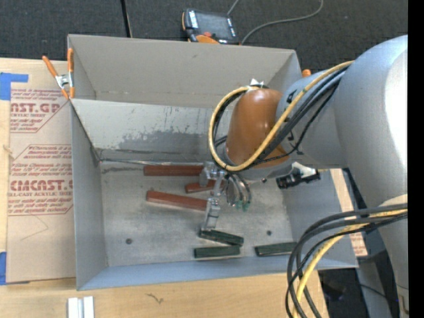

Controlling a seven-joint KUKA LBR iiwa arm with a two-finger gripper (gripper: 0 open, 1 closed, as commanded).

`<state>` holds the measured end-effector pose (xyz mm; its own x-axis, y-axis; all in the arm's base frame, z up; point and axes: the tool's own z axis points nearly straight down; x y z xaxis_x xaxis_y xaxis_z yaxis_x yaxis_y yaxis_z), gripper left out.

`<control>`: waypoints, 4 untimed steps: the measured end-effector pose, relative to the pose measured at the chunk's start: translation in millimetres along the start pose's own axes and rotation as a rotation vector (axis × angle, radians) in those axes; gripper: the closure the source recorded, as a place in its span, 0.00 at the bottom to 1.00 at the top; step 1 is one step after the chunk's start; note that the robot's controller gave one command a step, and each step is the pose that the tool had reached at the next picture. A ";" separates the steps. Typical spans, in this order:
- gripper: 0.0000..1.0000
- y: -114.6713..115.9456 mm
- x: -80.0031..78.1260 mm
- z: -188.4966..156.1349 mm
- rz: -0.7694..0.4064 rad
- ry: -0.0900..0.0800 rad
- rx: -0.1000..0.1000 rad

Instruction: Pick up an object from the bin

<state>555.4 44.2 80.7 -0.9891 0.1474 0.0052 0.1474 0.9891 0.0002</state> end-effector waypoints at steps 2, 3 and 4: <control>0.00 81.6 44.8 11.2 0.245 -0.006 -0.004; 1.00 77.9 44.0 10.5 0.248 -0.006 -0.001; 1.00 54.5 15.1 -138.1 0.159 -0.015 -0.004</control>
Offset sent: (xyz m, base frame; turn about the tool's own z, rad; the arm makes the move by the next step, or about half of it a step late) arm -0.0602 -0.0216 -0.0107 0.0411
